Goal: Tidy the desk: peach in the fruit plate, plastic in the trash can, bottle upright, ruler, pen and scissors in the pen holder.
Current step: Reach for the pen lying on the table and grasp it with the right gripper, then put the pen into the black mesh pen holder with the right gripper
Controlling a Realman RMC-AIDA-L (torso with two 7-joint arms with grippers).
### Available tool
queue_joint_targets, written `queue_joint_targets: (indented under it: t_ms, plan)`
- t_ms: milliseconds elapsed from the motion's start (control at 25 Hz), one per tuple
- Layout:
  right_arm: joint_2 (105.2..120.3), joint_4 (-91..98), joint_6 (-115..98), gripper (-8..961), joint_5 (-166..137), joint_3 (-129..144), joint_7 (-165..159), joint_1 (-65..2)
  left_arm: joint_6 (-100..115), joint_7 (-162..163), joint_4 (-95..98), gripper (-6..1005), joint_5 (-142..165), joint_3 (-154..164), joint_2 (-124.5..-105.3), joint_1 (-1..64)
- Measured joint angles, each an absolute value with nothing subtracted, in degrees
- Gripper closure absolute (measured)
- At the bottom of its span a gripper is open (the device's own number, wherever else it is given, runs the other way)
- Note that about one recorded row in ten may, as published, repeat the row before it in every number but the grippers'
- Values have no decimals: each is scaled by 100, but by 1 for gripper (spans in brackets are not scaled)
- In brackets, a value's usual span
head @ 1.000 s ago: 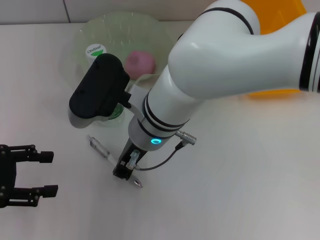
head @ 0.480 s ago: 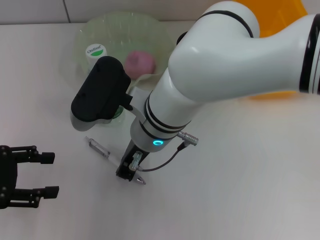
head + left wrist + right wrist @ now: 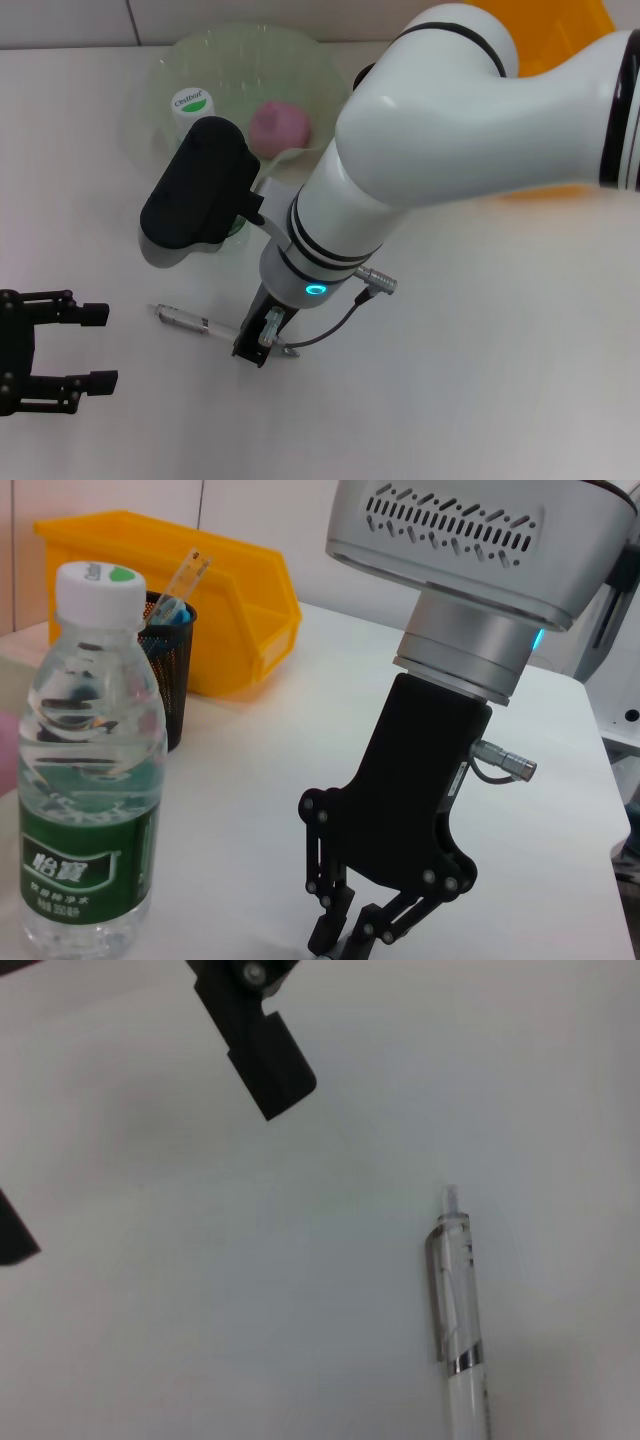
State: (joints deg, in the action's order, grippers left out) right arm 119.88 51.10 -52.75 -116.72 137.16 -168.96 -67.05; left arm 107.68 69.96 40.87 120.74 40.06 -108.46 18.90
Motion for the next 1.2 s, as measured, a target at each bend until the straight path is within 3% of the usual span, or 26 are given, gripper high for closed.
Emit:
queue_joint_targets:
  t_ms: [440,1200]
  plan:
    - [11991,5470,-5430,832,-12008,13576,-16865,-6335,10766,6996,4087,225,12077,3975,-10840,1890]
    - [11957,8257,-6268,832,-13272,10947,-15139,-3001,10762,7194,4078,226,12073,3963,-10860,2007]
